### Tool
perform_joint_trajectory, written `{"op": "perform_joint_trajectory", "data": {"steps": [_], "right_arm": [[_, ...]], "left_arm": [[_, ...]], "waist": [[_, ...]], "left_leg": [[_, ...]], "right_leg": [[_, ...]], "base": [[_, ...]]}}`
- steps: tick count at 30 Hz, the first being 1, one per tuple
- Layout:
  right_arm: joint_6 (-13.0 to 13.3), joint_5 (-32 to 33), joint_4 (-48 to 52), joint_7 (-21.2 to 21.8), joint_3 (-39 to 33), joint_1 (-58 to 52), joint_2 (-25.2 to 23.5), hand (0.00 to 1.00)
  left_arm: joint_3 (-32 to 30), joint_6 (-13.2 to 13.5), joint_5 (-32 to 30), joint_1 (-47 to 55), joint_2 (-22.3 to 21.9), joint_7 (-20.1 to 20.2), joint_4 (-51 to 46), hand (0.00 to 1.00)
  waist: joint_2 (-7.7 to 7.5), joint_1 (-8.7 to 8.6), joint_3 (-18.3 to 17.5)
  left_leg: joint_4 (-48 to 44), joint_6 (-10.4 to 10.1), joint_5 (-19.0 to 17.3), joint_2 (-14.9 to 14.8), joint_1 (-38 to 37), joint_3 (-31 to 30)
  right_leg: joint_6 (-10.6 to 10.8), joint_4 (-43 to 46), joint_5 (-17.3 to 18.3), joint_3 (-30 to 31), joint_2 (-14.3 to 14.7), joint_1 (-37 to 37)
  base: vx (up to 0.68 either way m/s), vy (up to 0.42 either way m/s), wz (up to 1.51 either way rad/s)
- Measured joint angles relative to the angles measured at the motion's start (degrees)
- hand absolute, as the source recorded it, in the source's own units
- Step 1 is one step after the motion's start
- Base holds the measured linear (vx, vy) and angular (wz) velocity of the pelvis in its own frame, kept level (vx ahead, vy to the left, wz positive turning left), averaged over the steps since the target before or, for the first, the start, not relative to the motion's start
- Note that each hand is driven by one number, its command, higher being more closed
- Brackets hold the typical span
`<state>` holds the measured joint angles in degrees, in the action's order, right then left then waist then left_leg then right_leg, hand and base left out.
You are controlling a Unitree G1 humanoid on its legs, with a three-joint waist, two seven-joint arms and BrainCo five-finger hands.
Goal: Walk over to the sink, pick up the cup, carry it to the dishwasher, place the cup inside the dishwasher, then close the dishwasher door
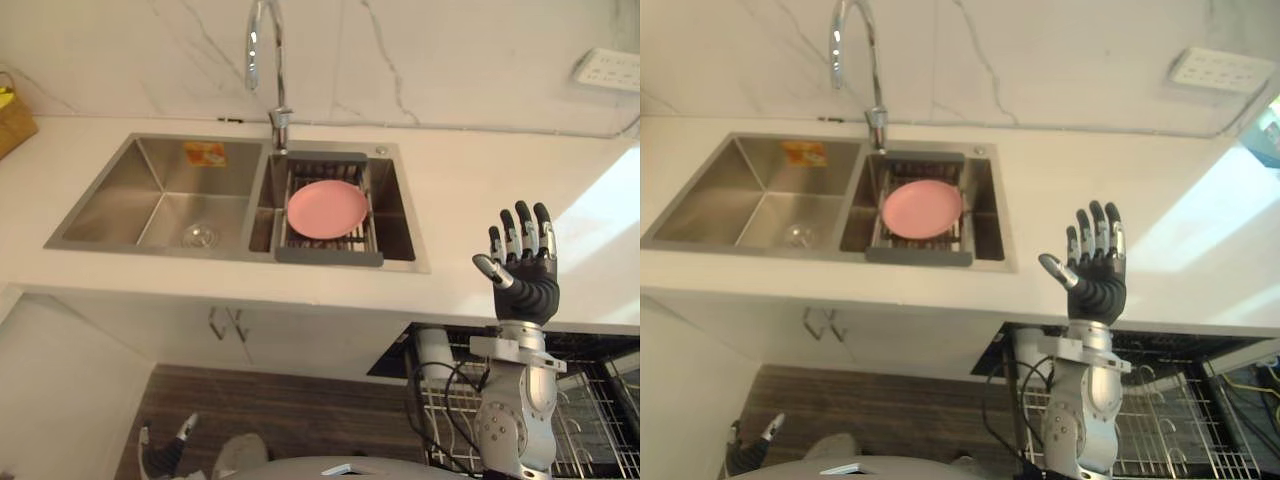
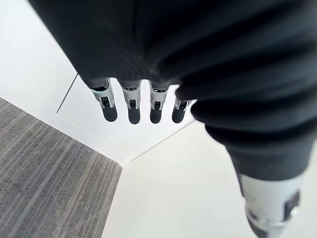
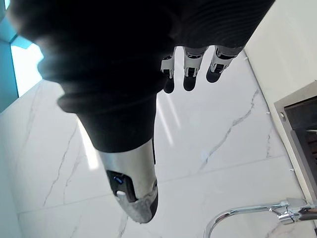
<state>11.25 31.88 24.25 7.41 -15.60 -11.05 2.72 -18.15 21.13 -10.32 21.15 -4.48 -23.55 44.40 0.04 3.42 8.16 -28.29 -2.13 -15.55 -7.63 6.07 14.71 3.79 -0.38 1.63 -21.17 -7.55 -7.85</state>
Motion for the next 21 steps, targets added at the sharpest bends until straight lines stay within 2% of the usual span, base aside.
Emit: {"op": "perform_joint_trajectory", "data": {"steps": [3,4,5,7,8,9,11,12,13,15,16,17,18,19,20,21], "right_arm": [[1.77,-0.03,-0.03,-0.01,1.24,0.12,0.14,0.0],[2.62,-0.01,-0.19,-0.03,1.44,-0.16,0.07,0.0],[2.82,0.04,-0.66,-0.06,1.44,-0.21,0.04,0.0],[3.27,0.44,-1.39,-0.05,1.35,-0.18,0.19,0.0],[3.42,0.44,-2.26,-0.04,1.27,0.08,0.17,0.0],[3.44,0.43,-4.46,-0.09,1.18,0.68,0.17,0.0],[3.16,0.41,-6.27,-0.25,1.17,0.74,0.05,0.0],[3.12,0.41,-6.49,-0.41,0.92,0.66,0.0,0.0],[3.12,0.38,-6.76,-0.49,0.61,0.62,0.05,0.0],[3.0,0.33,-7.83,-0.51,0.17,0.57,-0.08,0.0],[2.7,0.25,-7.83,-0.52,-0.09,0.57,-0.07,0.0],[2.39,0.16,-7.82,-0.51,-0.51,0.61,0.05,0.0],[2.27,-0.16,-7.82,-0.51,-0.61,0.61,0.07,0.0],[2.27,-0.23,-7.82,-0.5,-0.61,0.62,0.07,0.0],[2.29,-0.25,-7.78,-0.48,-0.47,0.59,0.06,0.0],[2.32,-0.26,-7.25,-0.45,-0.12,0.5,0.0,0.0]], "left_arm": [[0.84,0.01,0.0,2.65,-0.79,0.03,0.06,0.0],[0.77,0.05,0.05,2.93,-0.8,0.03,0.58,0.0],[0.67,0.05,0.07,2.79,-0.31,0.01,1.22,0.0],[0.93,0.06,0.03,1.47,1.46,0.07,2.8,0.0],[0.94,0.06,0.03,0.6,1.95,0.12,3.44,0.0],[1.14,0.06,0.02,-0.99,2.73,0.27,4.09,0.0],[3.16,0.06,-0.04,-2.52,3.97,0.49,4.12,0.0],[4.32,0.12,-0.07,-3.09,4.64,0.73,4.09,0.0],[5.33,0.14,-0.12,-3.52,5.64,1.08,4.09,0.0],[6.62,0.15,-0.12,-3.83,6.22,1.34,3.9,0.0],[7.38,0.15,-0.15,-3.76,6.47,1.36,3.85,0.0],[8.05,0.14,-0.16,-3.91,6.82,1.42,3.46,0.0],[8.04,0.13,-0.13,-4.42,6.76,1.41,3.33,0.0],[8.04,0.11,-0.12,-4.78,6.75,1.43,3.35,0.0],[8.08,0.11,-0.13,-5.24,6.71,1.51,3.31,0.0],[8.06,0.11,-0.14,-5.04,6.81,1.58,2.93,0.0]], "waist": [[0.99,-0.08,-0.6],[1.0,-0.28,-0.67],[1.13,-0.32,-1.27],[-0.43,-1.38,-2.24],[-0.46,-1.6,-2.28],[-1.15,-1.62,-2.7],[-1.29,-1.56,-2.76],[-1.47,-1.95,-2.6],[-2.08,-2.47,-2.28],[-2.3,-3.4,-2.17],[-2.42,-3.8,-2.06],[-2.45,-4.17,-2.01],[-2.17,-4.48,-1.87],[-1.92,-4.73,-1.68],[-1.66,-5.19,-1.39],[-2.43,-5.35,-1.37]], "left_leg": [[6.01,-0.72,0.66,-2.7,-0.42,-0.52],[6.5,-0.8,3.04,-2.41,-0.93,0.73],[6.78,-0.31,2.83,-0.96,-1.31,1.49],[7.44,1.19,2.3,2.26,-1.0,2.77],[7.53,1.91,2.2,2.8,-1.06,2.9],[7.74,2.93,1.76,3.38,-1.45,3.08],[10.21,3.63,1.68,4.55,-3.3,3.01],[12.39,4.09,1.71,5.34,-5.23,2.87],[14.32,4.16,1.73,6.3,-7.65,2.51],[16.68,4.61,1.77,6.83,-11.26,1.86],[17.01,3.95,2.13,6.82,-12.11,1.49],[17.43,3.3,2.53,6.49,-13.13,0.85],[16.88,3.05,2.71,5.42,-13.4,0.49],[16.54,3.04,2.71,4.8,-13.51,-0.13],[16.25,2.99,2.68,3.75,-14.06,-1.08],[15.13,1.93,2.01,3.75,-14.79,-1.66]], "right_leg": [[1.85,0.52,0.88,2.56,-0.79,0.04],[3.17,0.67,0.96,3.85,-1.85,0.0],[3.85,0.43,1.07,5.27,-3.07,0.04],[4.65,2.6,0.89,8.69,-5.5,1.07],[4.63,3.66,0.97,8.94,-6.19,1.49],[4.45,6.91,1.51,9.17,-6.68,2.66],[3.51,16.24,2.85,9.22,-8.0,6.49],[1.82,25.78,3.18,9.41,-9.33,10.35],[-1.26,35.16,1.81,9.69,-11.07,14.38],[-2.62,44.36,0.79,11.89,-11.88,17.81],[-1.93,46.0,2.4,11.82,-11.62,18.57],[-1.12,46.81,5.82,11.25,-9.99,20.18],[-1.33,44.28,8.98,10.24,-7.06,21.59],[-1.65,41.59,9.97,9.31,-5.5,21.83],[-2.21,34.13,10.25,7.85,-2.53,21.93],[-3.1,24.56,4.53,7.77,-0.42,21.15]], "base": [[0.01,0.242,-0.4],[0.11,0.303,-0.46],[0.15,0.292,-0.29],[0.19,0.253,0.03],[0.19,0.211,0.1],[0.17,0.163,0.0],[0.17,0.125,0.0],[0.17,0.097,0.11],[0.17,0.088,0.13],[0.22,0.03,0.15],[0.37,-0.062,0.19],[0.38,-0.127,0.17],[0.36,-0.16,0.17],[0.27,-0.189,0.22],[0.22,-0.169,0.22],[0.31,-0.22,0.28]]}}
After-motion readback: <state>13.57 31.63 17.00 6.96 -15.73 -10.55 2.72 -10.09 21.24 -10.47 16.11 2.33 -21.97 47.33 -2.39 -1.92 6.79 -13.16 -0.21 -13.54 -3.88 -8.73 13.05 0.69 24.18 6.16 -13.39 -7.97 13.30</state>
